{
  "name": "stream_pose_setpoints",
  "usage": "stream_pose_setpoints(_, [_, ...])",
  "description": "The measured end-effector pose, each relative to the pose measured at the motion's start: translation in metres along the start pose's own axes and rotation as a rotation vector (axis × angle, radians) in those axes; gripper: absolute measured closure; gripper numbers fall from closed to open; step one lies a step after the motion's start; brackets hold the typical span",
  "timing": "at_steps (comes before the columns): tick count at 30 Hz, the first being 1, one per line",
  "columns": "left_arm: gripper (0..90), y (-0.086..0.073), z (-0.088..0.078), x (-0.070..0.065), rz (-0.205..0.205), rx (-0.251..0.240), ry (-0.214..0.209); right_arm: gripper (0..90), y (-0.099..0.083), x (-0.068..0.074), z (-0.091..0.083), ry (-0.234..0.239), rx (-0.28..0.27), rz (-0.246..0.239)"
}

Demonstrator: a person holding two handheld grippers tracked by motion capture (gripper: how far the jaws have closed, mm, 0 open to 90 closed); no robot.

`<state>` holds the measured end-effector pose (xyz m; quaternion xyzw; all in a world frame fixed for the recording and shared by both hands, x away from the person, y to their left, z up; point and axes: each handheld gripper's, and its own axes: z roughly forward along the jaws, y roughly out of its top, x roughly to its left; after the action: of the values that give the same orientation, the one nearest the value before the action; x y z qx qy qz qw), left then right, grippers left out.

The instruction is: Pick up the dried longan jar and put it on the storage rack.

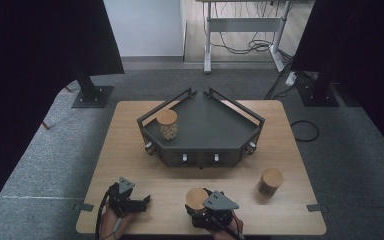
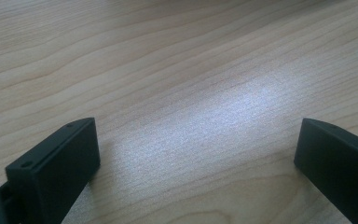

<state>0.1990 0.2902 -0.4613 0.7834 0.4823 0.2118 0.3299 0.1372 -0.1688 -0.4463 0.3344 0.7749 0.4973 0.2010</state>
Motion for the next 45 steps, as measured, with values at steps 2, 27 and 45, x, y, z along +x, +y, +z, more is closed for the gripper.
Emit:
stream_pose_setpoints(2, [0.0,0.0,0.0,0.0,-0.001,0.0,0.0,22.8,0.001,0.0,0.0,0.002,0.0,0.003])
stream_pose_setpoints(27, [0.0,0.0,0.0,0.0,-0.002,0.0,0.001,22.9,0.025,-0.011,-0.012,0.0,-0.015,0.006])
stream_pose_setpoints(45, [0.0,0.0,0.0,0.0,-0.002,-0.001,0.001,23.1,0.039,-0.015,-0.013,0.004,-0.018,0.007])
